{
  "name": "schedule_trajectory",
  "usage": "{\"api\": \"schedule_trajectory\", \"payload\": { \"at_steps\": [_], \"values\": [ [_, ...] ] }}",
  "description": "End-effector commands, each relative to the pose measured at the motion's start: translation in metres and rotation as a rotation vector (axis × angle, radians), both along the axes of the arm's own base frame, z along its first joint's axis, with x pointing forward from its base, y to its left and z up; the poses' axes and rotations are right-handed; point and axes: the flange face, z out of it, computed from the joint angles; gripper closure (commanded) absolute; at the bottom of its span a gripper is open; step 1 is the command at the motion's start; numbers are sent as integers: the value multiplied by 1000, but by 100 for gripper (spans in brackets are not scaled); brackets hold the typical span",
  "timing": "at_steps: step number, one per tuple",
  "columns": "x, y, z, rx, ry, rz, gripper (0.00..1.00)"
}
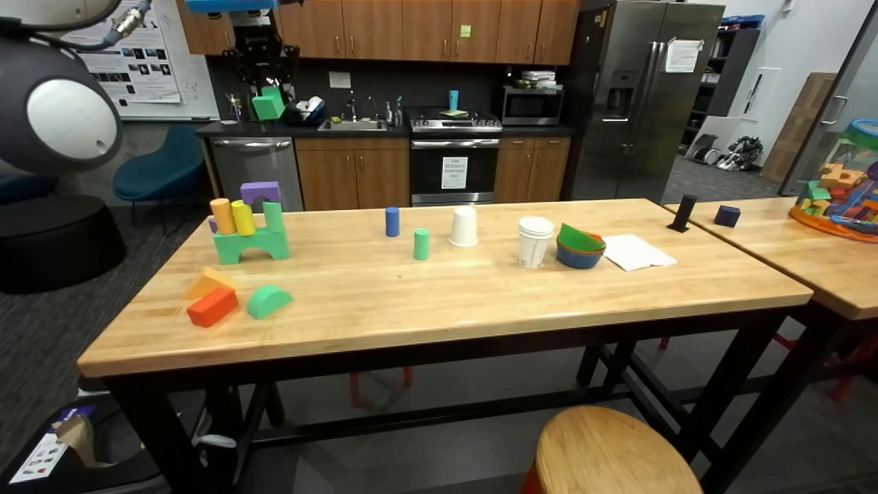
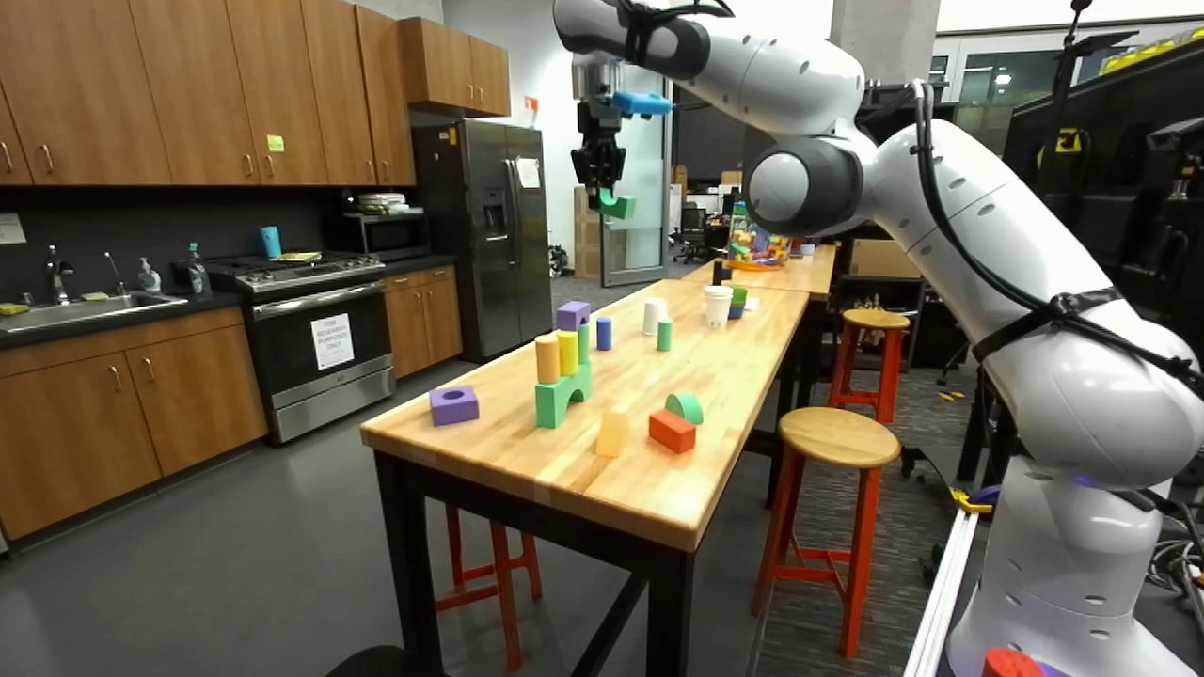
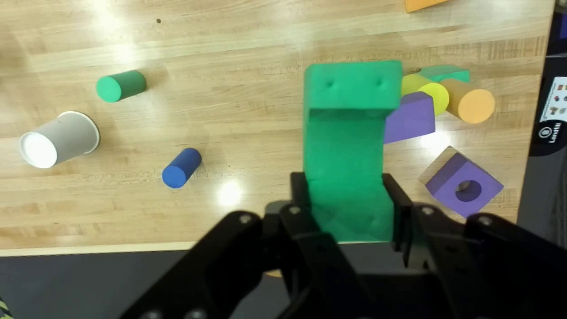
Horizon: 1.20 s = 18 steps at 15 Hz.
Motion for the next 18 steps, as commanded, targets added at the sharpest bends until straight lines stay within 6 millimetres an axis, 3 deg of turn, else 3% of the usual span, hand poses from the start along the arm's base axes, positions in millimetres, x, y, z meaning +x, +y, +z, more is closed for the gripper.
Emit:
{"api": "schedule_trajectory", "payload": {
  "at_steps": [1, 10, 13, 18],
  "values": [
    [-19, -13, 22, -10, 6, -1, 84],
    [-59, -48, 56, -71, 54, -63, 84],
    [-64, -54, 49, -51, 96, -88, 84],
    [-53, -71, 15, -76, 170, -170, 84]
  ]
}}
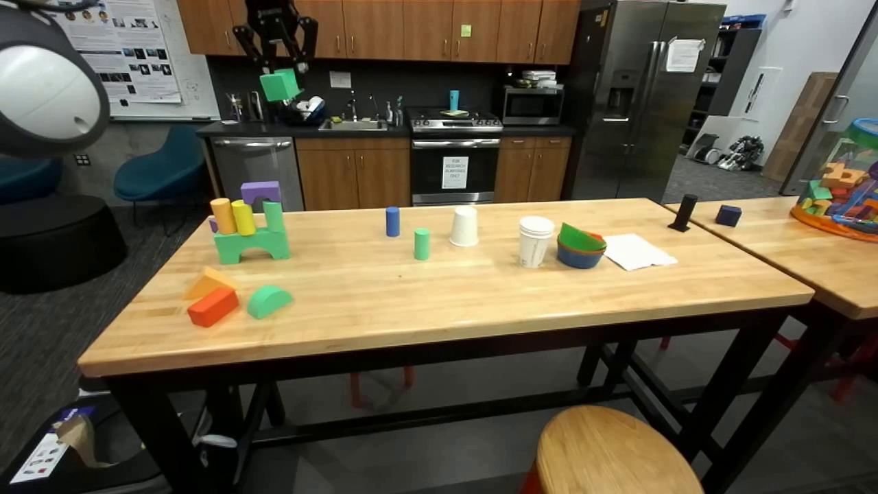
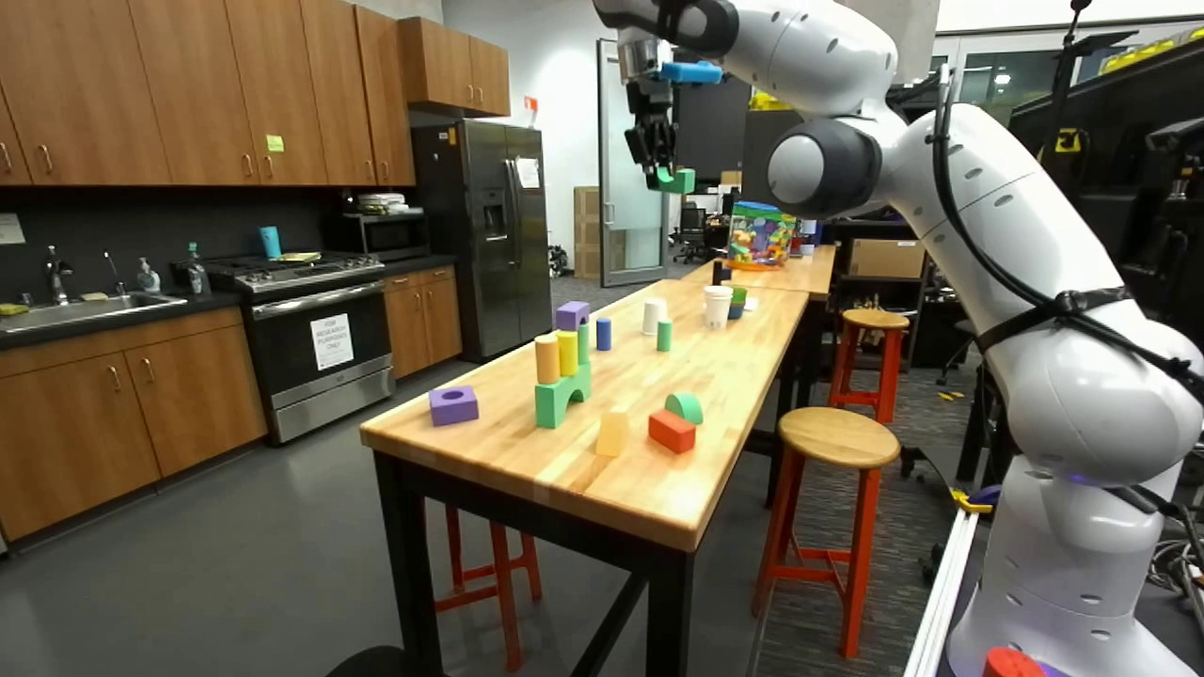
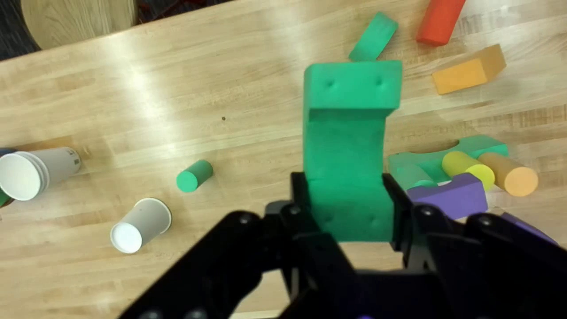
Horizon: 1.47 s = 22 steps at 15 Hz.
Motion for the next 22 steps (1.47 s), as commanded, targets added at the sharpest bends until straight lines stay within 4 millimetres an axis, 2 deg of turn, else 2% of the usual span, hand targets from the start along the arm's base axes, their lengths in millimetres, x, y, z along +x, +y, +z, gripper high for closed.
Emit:
{"api": "schedule_trajectory", "payload": {
  "at_steps": [1, 4, 10, 13, 16, 22],
  "values": [
    [6, -15, -23, -40, 52, -74, 84],
    [17, -28, -53, -48, 99, -135, 84],
    [32, -55, -126, -9, 221, -238, 84],
    [36, -63, -155, 58, 258, -237, 84],
    [44, -57, -157, 145, 218, -153, 84],
    [49, -14, -123, 249, 144, 156, 84]
  ]
}}
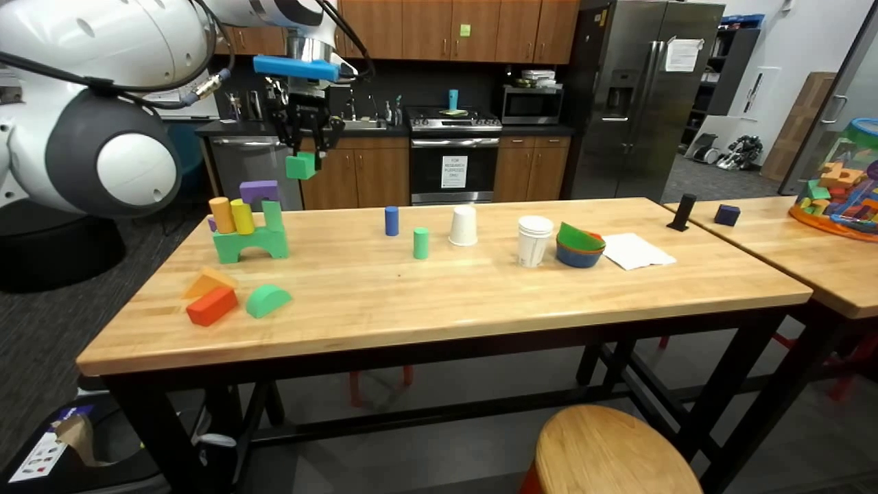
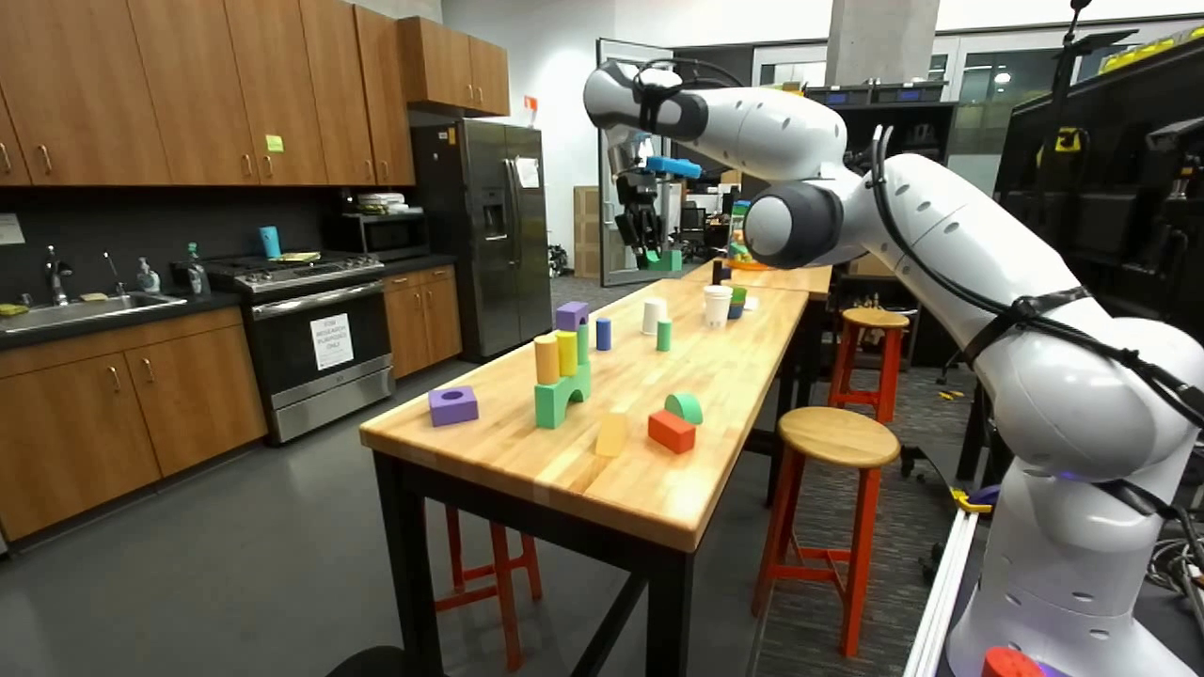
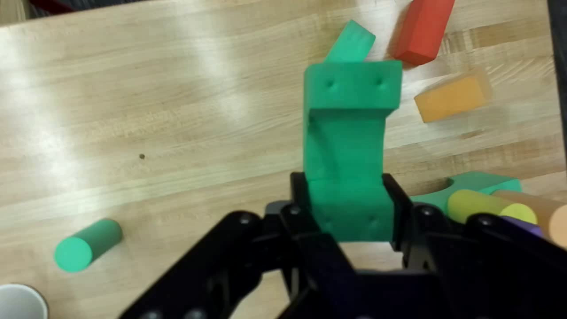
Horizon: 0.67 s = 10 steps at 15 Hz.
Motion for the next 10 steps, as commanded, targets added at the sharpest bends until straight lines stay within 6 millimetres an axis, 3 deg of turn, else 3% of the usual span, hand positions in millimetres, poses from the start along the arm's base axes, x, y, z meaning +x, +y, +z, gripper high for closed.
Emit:
{"api": "schedule_trajectory", "payload": {
  "at_steps": [1, 4, 5, 10],
  "values": [
    [-4, 27, 31, 67, -56, 179, 84],
    [-7, 47, 46, 96, -72, 342, 84],
    [-1, 38, 32, 76, -63, 252, 59],
    [-2, 49, 40, 87, -74, 326, 59]
  ]
}}
